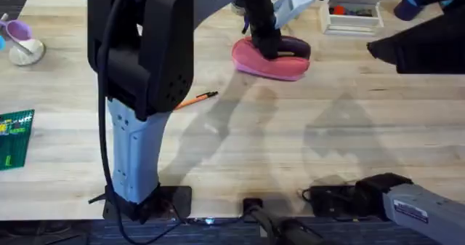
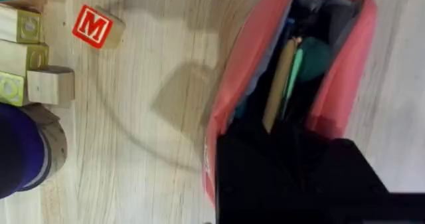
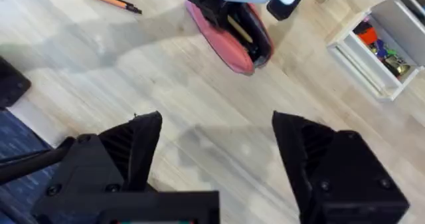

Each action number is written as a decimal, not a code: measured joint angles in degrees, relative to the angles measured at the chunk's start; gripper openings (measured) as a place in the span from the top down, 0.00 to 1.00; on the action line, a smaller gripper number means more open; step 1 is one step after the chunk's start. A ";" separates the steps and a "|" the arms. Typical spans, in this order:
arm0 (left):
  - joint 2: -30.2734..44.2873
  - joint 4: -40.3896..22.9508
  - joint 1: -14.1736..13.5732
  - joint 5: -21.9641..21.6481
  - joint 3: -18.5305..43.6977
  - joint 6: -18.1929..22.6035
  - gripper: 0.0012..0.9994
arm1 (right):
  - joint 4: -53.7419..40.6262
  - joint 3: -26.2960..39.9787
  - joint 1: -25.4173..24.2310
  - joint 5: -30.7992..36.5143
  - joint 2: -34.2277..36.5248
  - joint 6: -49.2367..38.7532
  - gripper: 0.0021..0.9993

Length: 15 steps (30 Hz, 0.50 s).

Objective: Unzip the bag, pick up the pens from the table one at a time and place them inside, then zip the bag closed.

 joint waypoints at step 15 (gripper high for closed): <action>0.00 0.48 -0.07 -0.07 0.00 0.07 0.01 | 0.00 0.00 0.00 0.00 0.00 0.00 0.00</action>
